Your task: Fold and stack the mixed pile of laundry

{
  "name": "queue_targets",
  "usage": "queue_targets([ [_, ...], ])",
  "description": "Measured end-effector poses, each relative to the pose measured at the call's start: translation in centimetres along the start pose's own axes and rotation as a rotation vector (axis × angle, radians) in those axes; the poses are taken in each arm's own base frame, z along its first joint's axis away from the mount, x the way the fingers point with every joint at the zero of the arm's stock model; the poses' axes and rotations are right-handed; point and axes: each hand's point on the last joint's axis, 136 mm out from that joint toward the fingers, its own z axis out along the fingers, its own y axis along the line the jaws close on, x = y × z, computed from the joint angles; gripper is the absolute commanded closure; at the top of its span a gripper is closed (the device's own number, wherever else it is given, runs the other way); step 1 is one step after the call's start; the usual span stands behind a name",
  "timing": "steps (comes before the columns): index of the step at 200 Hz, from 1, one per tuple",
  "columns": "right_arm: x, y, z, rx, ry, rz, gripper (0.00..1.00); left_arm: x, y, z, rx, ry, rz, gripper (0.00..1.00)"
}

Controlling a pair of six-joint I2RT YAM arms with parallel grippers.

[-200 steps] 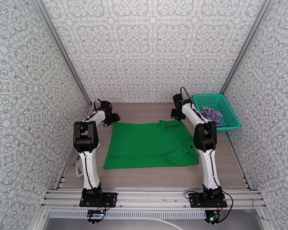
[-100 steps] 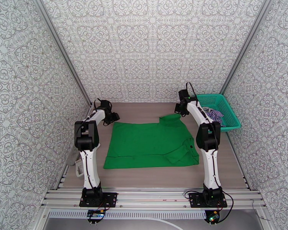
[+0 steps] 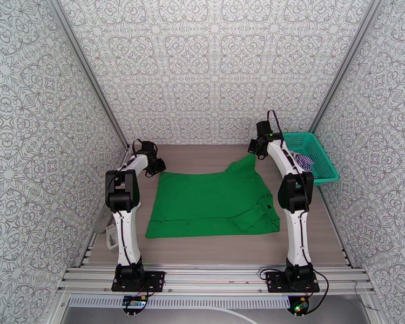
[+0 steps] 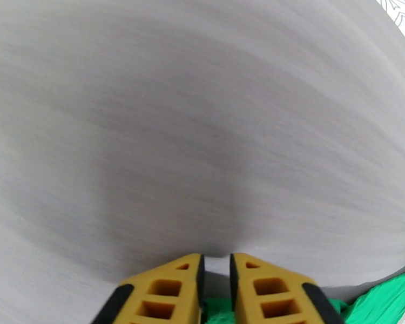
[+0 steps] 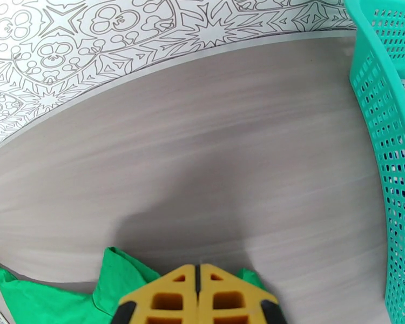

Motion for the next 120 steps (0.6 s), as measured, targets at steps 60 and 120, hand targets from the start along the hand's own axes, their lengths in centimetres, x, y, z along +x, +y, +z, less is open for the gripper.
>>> queue_targets([
  [60, 0.0, 0.4, 0.0, -0.022, 0.001, 0.0, 1.0, 0.2, -0.5, 0.2, 0.035, 0.002, 0.019, 1.0],
  [120, 2.3, -0.4, -1.0, -0.019, 0.037, 0.0, 1.0, 2.3, -1.5, -2.2, 0.147, -0.006, 0.043, 1.0],
])
